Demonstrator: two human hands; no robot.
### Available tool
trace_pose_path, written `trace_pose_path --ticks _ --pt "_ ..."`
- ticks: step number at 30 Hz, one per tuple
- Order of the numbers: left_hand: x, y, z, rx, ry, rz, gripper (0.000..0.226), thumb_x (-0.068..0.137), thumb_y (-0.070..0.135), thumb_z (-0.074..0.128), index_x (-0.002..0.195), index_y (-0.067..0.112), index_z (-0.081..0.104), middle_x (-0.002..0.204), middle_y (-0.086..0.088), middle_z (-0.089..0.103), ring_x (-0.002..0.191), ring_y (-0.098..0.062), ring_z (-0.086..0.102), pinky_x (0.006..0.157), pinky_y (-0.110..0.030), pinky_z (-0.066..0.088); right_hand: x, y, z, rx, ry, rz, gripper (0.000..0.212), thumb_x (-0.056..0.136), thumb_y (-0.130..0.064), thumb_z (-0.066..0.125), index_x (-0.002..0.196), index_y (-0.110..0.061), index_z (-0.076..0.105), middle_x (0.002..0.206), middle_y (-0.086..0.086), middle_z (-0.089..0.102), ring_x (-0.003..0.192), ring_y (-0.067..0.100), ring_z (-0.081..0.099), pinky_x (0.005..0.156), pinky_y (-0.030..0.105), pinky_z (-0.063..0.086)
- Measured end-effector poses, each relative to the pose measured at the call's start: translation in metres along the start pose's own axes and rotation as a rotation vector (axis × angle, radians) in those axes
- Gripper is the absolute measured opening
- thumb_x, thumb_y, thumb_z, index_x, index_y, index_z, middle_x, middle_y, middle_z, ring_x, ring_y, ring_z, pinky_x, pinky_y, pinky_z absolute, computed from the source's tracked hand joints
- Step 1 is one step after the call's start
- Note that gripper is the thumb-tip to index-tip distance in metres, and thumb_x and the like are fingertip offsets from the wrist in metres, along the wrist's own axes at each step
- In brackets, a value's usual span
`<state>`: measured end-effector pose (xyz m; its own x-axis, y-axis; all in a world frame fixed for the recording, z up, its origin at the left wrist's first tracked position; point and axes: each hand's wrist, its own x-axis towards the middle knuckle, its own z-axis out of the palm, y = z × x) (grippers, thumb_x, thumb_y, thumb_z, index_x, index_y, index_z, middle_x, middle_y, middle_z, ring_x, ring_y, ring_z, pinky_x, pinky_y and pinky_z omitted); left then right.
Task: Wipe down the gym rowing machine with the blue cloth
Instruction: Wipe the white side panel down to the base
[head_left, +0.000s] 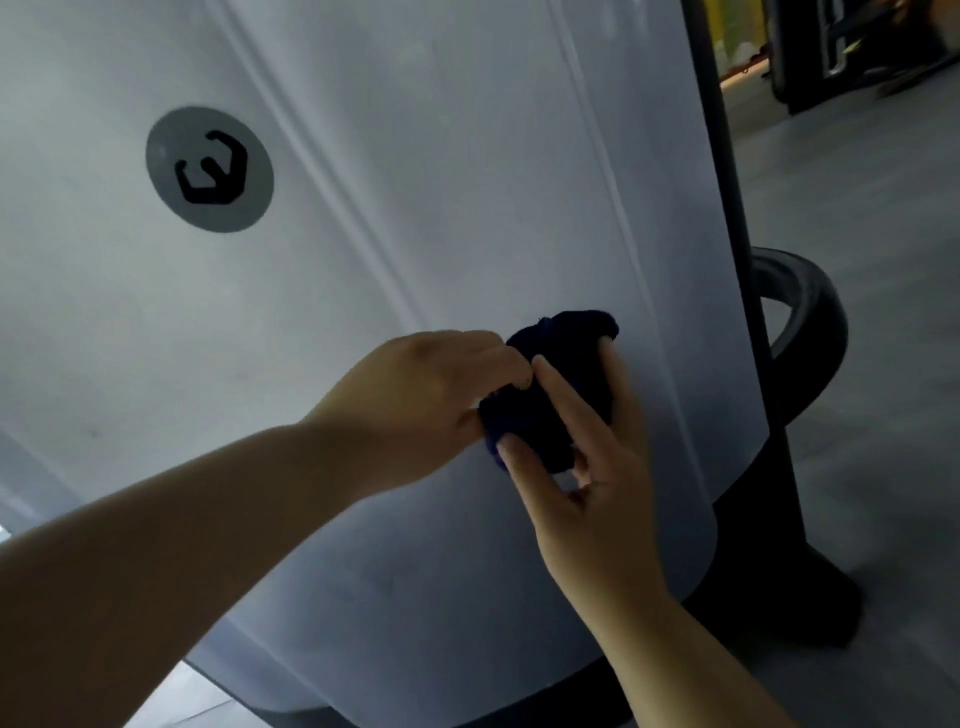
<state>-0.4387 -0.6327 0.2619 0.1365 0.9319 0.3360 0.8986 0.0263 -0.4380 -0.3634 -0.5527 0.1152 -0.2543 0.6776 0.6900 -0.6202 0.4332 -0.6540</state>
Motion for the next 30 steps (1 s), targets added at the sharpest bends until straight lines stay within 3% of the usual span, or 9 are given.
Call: trace_pose_path --ticks 3,5,9,11,13,18,21,25,30 --pt "0.01 -0.016 -0.021 0.106 -0.018 0.034 0.024 0.082 0.005 0.062 0.1 0.018 0.07 0.088 0.002 0.067 0.078 -0.009 0.049 0.068 -0.025 0.046 0.022 0.004 0.006 -0.177 0.063 -0.097 0.048 0.085 -0.027 0.068 0.132 -0.021 0.061 0.153 0.009 0.035 0.137 0.025 0.042 0.111 0.029 0.037" --pt "0.017 -0.031 -0.043 0.253 0.065 0.071 0.023 0.086 0.008 0.064 0.108 0.014 0.07 0.107 -0.006 0.069 0.093 -0.022 0.06 0.082 -0.039 0.05 0.031 0.017 0.004 -0.364 0.121 -0.139 0.047 0.083 -0.027 0.065 0.131 -0.023 0.062 0.15 0.012 0.041 0.126 0.036 0.046 0.107 0.037 0.038" --pt "0.026 -0.058 -0.071 0.506 0.158 0.101 0.034 0.096 0.026 0.051 0.125 0.012 0.062 0.139 -0.009 0.056 0.124 -0.035 0.053 0.102 -0.052 0.037 -0.006 0.055 -0.019 -0.401 0.302 0.076 0.047 0.09 -0.027 0.056 0.135 -0.014 0.057 0.153 0.014 0.037 0.14 0.037 0.037 0.112 0.045 0.035" --pt "0.027 -0.068 -0.071 0.565 0.179 0.113 0.04 0.099 0.029 0.047 0.132 0.011 0.058 0.148 -0.01 0.047 0.134 -0.034 0.045 0.11 -0.05 0.029 -0.019 0.053 -0.02 -0.286 0.35 0.255 0.048 0.093 -0.015 0.057 0.141 -0.012 0.049 0.158 0.016 0.027 0.144 0.033 0.031 0.113 0.025 0.032" --pt "0.026 -0.073 -0.065 0.622 0.2 0.128 0.043 0.1 0.029 0.043 0.136 0.01 0.055 0.151 -0.012 0.043 0.139 -0.032 0.041 0.116 -0.046 0.023 -0.006 0.037 -0.006 -0.253 0.323 0.287 0.056 0.092 -0.001 0.056 0.146 -0.01 0.042 0.16 0.018 0.02 0.146 0.032 0.025 0.111 0.007 0.022" --pt "0.027 -0.071 -0.058 0.625 0.275 0.143 0.042 0.098 0.027 0.044 0.133 0.007 0.058 0.149 -0.012 0.046 0.137 -0.032 0.043 0.117 -0.047 0.027 0.048 0.013 0.017 -0.295 0.13 -0.033 0.063 0.091 -0.011 0.051 0.151 -0.017 0.034 0.162 0.011 0.017 0.15 0.031 0.018 0.118 0.048 0.029" --pt "0.028 -0.07 -0.058 0.595 0.287 0.14 0.041 0.097 0.025 0.046 0.131 0.006 0.059 0.147 -0.013 0.047 0.136 -0.033 0.045 0.116 -0.048 0.029 0.012 0.047 -0.001 -0.335 0.198 -0.032 0.056 0.092 -0.004 0.054 0.145 -0.015 0.04 0.159 0.012 0.024 0.148 0.028 0.025 0.118 0.044 0.029" --pt "0.027 -0.068 -0.056 0.589 0.297 0.127 0.042 0.097 0.025 0.044 0.132 0.007 0.059 0.148 -0.013 0.047 0.137 -0.033 0.044 0.117 -0.046 0.027 -0.035 0.055 0.003 -0.22 0.385 0.38 0.063 0.092 0.002 0.053 0.147 -0.025 0.035 0.163 0.008 0.015 0.147 0.01 0.017 0.117 0.045 0.029" --pt "0.027 -0.067 -0.053 0.599 0.281 0.131 0.042 0.097 0.024 0.043 0.133 0.005 0.057 0.149 -0.014 0.045 0.138 -0.034 0.042 0.118 -0.047 0.025 0.052 -0.003 0.025 -0.177 0.337 0.261 0.07 0.084 -0.046 0.048 0.149 -0.021 0.039 0.163 0.005 0.013 0.149 0.023 0.012 0.118 0.046 0.028"
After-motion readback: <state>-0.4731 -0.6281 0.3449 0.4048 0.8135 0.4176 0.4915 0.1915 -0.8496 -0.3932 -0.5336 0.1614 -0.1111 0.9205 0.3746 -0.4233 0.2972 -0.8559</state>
